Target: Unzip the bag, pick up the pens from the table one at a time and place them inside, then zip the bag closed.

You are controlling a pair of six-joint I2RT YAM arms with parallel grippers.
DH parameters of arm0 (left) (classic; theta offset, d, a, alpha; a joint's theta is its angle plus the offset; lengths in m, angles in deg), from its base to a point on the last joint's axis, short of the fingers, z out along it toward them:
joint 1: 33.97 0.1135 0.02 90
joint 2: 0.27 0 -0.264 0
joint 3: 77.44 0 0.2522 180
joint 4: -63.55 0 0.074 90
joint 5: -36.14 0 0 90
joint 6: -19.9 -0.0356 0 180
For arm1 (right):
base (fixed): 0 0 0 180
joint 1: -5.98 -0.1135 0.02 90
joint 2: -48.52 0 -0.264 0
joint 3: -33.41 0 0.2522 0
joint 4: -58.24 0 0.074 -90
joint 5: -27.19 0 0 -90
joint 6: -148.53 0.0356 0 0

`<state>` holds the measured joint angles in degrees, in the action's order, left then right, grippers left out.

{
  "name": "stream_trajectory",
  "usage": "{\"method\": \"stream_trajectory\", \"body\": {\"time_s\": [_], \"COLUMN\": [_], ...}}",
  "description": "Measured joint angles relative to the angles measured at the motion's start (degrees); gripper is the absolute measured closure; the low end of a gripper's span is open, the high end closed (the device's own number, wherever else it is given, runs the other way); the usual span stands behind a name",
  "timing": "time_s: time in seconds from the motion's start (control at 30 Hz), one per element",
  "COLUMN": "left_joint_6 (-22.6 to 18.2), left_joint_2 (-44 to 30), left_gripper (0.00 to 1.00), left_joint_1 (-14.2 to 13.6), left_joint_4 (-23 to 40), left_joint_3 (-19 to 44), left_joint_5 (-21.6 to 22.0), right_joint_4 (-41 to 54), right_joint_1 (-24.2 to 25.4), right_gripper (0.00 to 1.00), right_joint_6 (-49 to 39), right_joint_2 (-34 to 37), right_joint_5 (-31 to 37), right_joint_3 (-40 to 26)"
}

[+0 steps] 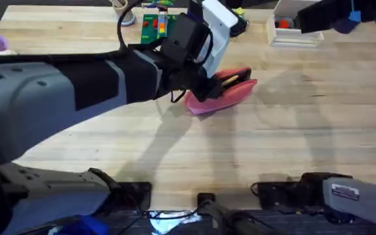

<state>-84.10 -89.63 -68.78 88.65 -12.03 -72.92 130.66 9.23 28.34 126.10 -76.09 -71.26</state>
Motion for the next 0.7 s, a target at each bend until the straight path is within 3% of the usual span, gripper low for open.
{"method": "stream_trajectory", "body": {"time_s": [0.27,0.33,0.43,0.47,0.63,0.7], "left_joint_6": [-0.5,-0.6,-0.7,-0.8,-0.7,-0.3], "left_joint_2": [0.0,0.0,0.0,0.0,0.0,0.0], "left_gripper": [0.928,0.779,0.436,0.241,0.018,0.009], "left_joint_1": [-0.2,-0.2,-0.2,-0.2,-0.2,-0.2], "left_joint_4": [0.3,0.3,0.5,0.5,-0.1,-0.7], "left_joint_3": [0.0,0.0,0.0,0.0,0.0,0.0], "left_joint_5": [3.1,3.5,4.0,3.9,4.0,4.0], "right_joint_4": [0.0,0.0,0.0,0.0,0.0,0.0], "right_joint_1": [0.0,0.0,0.0,0.0,0.0,0.0], "right_gripper": [0.006,0.006,0.006,0.005,0.005,0.006], "right_joint_6": [0.0,0.0,0.0,0.0,0.0,0.0], "right_joint_2": [0.0,0.0,0.0,0.0,0.0,0.0], "right_joint_5": [0.0,0.0,0.0,0.0,0.0,0.0], "right_joint_3": [0.0,0.0,0.0,0.0,0.0,0.0]}}
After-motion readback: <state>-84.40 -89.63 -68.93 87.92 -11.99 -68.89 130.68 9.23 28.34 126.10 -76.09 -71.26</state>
